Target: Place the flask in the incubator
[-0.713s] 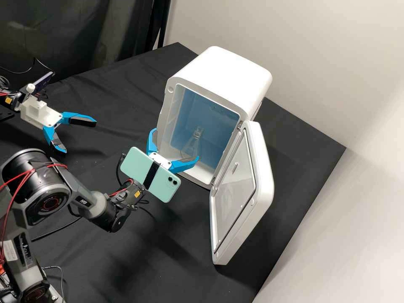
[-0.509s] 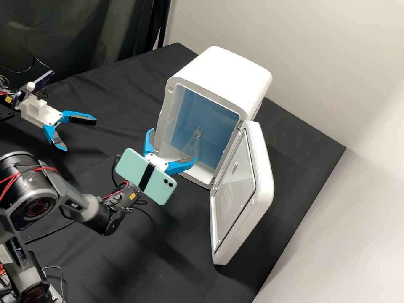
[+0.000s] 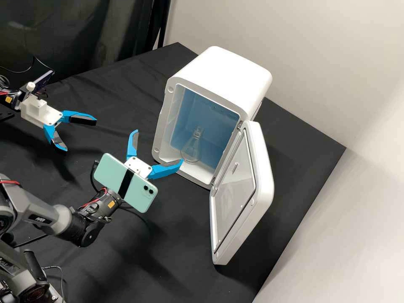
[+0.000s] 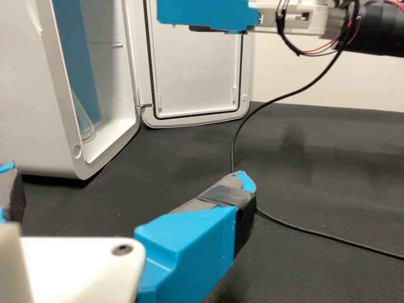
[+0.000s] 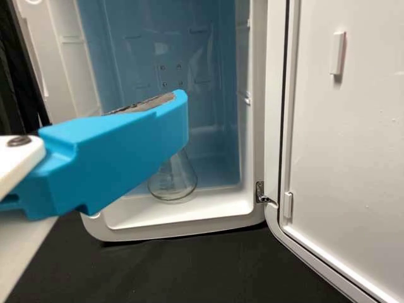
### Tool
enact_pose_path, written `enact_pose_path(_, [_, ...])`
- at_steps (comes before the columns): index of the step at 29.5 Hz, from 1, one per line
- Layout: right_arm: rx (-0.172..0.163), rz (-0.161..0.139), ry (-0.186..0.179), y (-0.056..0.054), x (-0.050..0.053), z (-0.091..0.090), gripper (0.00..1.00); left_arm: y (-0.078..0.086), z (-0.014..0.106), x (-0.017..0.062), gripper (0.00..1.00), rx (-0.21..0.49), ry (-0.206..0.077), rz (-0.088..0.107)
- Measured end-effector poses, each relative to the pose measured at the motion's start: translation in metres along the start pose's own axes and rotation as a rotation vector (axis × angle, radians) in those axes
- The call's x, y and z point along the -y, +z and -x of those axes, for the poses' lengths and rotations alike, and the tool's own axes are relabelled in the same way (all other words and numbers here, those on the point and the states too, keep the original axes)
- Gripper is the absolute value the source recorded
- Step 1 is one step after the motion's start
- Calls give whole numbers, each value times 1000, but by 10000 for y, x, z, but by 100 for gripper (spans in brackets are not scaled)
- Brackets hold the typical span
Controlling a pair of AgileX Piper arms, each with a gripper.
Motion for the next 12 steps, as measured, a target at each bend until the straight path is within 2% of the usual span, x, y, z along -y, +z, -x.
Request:
enact_pose_path(5, [15,-18,42,-24,-5,118,100,0,0,0,100,0,0,0])
enact_pose_path(9, [12,-71,57,-40,-14,196,100,0,0,0,100,0,0,0])
enact_pose_path(12, [15,-99,72,-36,-39,219,100,0,0,0,100,0,0,0])
